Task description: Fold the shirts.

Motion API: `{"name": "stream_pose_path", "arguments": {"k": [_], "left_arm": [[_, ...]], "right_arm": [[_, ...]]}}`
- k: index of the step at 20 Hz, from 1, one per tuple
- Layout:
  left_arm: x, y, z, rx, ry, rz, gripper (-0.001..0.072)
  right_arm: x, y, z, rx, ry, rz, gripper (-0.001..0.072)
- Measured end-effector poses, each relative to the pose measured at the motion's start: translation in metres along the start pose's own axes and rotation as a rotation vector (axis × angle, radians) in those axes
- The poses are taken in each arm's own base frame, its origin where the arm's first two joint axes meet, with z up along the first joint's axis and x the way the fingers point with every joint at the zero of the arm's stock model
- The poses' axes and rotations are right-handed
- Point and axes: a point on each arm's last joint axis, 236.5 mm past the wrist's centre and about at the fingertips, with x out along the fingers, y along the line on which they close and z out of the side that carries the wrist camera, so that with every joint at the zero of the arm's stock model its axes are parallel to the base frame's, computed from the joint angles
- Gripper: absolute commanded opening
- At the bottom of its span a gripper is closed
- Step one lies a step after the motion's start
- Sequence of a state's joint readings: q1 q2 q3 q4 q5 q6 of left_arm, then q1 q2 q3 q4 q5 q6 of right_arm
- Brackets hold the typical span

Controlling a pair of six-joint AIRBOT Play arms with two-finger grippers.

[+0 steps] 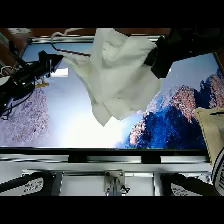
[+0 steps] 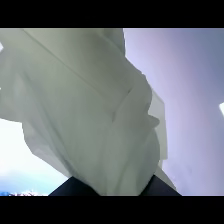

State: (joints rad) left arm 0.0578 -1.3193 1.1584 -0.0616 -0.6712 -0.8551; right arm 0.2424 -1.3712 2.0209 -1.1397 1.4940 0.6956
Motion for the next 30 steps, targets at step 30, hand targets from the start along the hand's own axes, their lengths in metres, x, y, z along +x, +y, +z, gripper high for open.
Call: {"name": "stream_pose_path", "arguments": {"k": [30], "left_arm": [[-0.032,0.030,0.027,0.284,0.125,0.209,0.0061]], "right_arm": [[0.013,-0.014,-0.007,0.039,0.030,-0.040,0.0083]]}}
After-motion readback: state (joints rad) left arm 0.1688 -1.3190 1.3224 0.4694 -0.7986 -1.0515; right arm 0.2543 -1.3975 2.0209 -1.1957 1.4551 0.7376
